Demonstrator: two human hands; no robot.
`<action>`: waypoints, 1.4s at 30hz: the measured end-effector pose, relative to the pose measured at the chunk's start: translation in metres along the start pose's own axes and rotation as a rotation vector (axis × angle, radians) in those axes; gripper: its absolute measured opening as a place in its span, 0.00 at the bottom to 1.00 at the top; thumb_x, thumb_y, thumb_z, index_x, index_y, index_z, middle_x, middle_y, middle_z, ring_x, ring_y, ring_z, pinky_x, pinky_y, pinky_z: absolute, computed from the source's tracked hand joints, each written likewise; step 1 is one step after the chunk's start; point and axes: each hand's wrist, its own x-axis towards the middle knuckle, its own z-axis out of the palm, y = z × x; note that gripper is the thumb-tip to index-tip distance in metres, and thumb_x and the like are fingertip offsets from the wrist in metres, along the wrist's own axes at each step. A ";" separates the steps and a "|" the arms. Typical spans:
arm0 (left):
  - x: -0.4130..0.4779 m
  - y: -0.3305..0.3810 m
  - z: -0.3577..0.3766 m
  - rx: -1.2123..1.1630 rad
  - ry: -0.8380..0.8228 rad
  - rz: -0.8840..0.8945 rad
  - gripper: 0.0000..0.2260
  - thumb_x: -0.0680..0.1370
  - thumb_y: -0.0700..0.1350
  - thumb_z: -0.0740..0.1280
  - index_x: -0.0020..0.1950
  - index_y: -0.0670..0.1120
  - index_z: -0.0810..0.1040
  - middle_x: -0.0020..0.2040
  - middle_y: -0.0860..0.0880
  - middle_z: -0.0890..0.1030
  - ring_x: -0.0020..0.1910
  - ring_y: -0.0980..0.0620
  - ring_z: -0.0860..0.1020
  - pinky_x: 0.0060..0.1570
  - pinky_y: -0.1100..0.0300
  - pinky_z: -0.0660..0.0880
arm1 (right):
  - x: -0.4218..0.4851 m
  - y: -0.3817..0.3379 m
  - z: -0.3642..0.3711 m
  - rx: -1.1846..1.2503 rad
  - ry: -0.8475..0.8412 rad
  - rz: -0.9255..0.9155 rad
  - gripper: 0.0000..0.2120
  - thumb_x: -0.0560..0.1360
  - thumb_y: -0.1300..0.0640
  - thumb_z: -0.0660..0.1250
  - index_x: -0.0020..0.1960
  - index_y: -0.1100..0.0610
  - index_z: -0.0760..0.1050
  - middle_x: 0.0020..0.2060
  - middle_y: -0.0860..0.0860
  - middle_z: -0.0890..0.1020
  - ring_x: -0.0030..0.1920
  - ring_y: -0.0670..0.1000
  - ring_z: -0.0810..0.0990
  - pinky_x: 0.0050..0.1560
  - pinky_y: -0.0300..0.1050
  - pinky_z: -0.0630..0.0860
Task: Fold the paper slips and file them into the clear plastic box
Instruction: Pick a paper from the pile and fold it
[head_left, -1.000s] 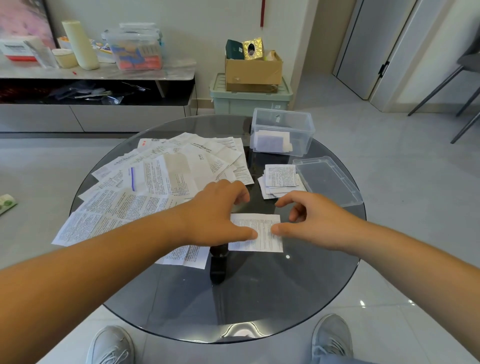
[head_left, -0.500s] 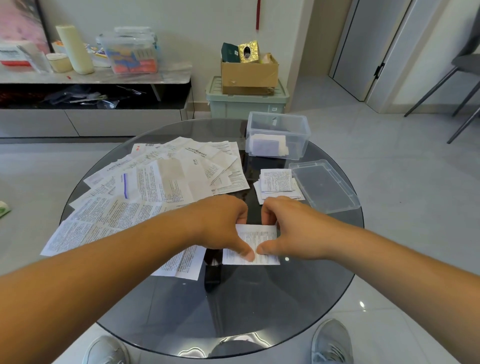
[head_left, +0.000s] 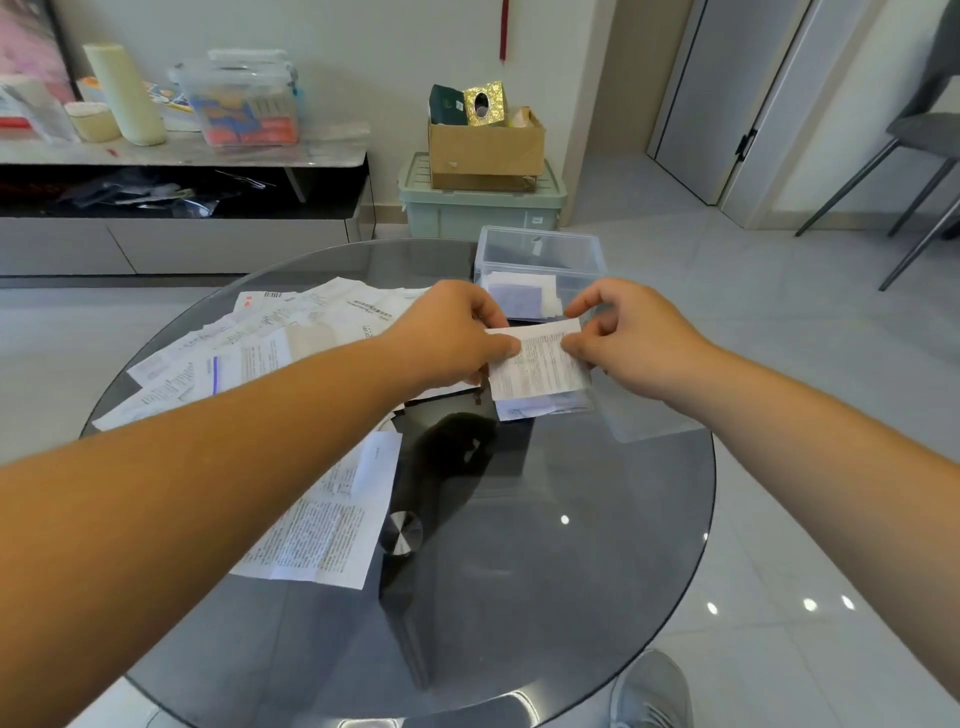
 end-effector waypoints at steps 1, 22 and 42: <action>0.007 -0.002 0.005 -0.007 0.003 -0.020 0.07 0.77 0.43 0.73 0.47 0.43 0.78 0.42 0.47 0.85 0.35 0.54 0.85 0.36 0.60 0.83 | 0.006 0.003 0.001 -0.024 0.018 0.000 0.07 0.77 0.59 0.71 0.53 0.52 0.75 0.40 0.52 0.84 0.39 0.50 0.82 0.34 0.38 0.71; 0.017 -0.029 0.018 0.195 0.140 -0.020 0.13 0.77 0.57 0.70 0.53 0.50 0.74 0.46 0.53 0.80 0.42 0.56 0.78 0.40 0.62 0.77 | 0.019 0.027 0.016 -0.309 0.069 -0.064 0.07 0.77 0.53 0.68 0.55 0.48 0.77 0.51 0.47 0.77 0.47 0.47 0.76 0.40 0.38 0.69; -0.092 -0.058 -0.069 0.433 -0.087 0.005 0.12 0.79 0.54 0.68 0.40 0.50 0.75 0.35 0.53 0.77 0.33 0.56 0.73 0.37 0.64 0.71 | -0.050 -0.049 0.049 -0.177 -0.211 -0.340 0.02 0.77 0.53 0.69 0.47 0.46 0.79 0.43 0.40 0.80 0.43 0.41 0.77 0.42 0.34 0.71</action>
